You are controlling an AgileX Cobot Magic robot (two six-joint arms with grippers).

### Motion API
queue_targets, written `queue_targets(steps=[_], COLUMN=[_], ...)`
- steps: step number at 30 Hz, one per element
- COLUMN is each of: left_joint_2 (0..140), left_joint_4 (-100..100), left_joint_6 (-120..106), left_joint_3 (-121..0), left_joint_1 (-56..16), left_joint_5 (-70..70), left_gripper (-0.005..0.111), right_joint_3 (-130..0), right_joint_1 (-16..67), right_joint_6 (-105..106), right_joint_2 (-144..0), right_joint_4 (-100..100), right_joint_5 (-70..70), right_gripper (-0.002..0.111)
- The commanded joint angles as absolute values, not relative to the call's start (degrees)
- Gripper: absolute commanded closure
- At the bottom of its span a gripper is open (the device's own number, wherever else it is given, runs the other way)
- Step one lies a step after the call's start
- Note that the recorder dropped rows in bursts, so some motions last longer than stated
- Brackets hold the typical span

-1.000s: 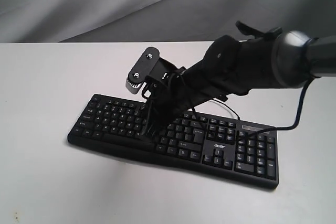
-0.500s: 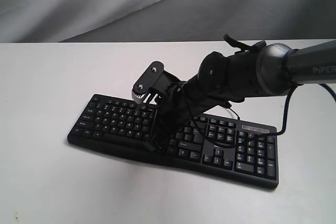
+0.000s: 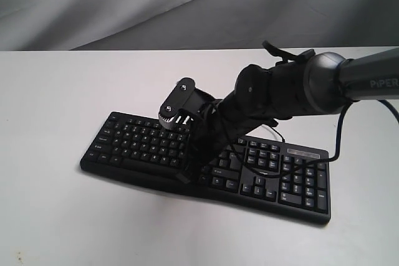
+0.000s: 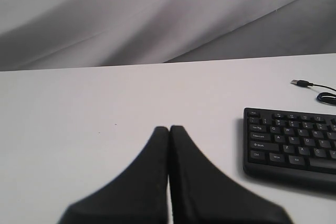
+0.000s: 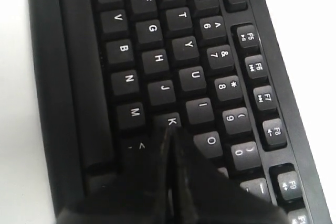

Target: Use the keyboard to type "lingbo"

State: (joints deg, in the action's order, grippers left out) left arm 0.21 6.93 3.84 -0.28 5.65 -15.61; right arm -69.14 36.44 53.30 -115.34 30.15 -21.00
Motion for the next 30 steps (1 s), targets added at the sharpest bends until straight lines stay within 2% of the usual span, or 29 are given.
queue_targets(steps=[1, 30], left_joint_2=[0.0, 0.0], left_joint_4=[6.7, 6.7], left_joint_6=[4.0, 4.0], left_joint_3=[0.0, 0.0], left_joint_1=[5.7, 5.7], left_joint_5=[-15.1, -15.1], left_gripper=[0.106, 0.106], right_joint_3=[-68.9, -68.9], right_joint_1=[36.4, 36.4], right_joint_6=[52.2, 52.2], right_joint_2=[-115.3, -116.3], right_joint_4=[28.7, 27.4], right_joint_5=[-21.0, -18.8], right_gripper=[0.108, 0.108])
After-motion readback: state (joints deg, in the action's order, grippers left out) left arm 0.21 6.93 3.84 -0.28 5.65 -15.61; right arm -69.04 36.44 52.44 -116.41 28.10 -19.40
